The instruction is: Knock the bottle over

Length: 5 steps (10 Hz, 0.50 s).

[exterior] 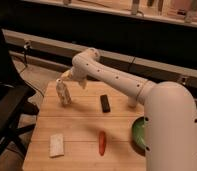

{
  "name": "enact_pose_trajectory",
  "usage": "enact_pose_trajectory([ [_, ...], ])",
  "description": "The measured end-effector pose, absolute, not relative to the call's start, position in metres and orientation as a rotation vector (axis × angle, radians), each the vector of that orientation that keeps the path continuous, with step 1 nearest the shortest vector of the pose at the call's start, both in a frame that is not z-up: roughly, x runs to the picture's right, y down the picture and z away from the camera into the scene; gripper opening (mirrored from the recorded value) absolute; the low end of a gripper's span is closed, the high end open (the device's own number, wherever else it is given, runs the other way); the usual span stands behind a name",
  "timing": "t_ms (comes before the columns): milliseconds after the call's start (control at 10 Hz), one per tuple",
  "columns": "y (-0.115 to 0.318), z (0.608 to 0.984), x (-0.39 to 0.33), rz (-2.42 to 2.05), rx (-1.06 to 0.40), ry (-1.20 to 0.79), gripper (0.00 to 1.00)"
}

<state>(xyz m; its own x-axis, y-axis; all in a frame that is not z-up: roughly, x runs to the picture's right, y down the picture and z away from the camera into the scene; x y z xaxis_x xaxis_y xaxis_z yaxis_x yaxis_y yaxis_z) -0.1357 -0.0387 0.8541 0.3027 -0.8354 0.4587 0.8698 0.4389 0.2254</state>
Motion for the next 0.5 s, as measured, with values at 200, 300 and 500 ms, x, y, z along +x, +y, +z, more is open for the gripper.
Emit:
enact_pose_trajectory([
  [200,-0.0384,0.8537,-0.1398,-1.138,-0.067,-0.568,0.78],
  [300,-0.038,0.8531,-0.1405,-1.142,-0.065,-0.572,0.73],
  [500,-0.0377,0.8522,-0.1449,-1.146,-0.062,-0.576,0.79],
])
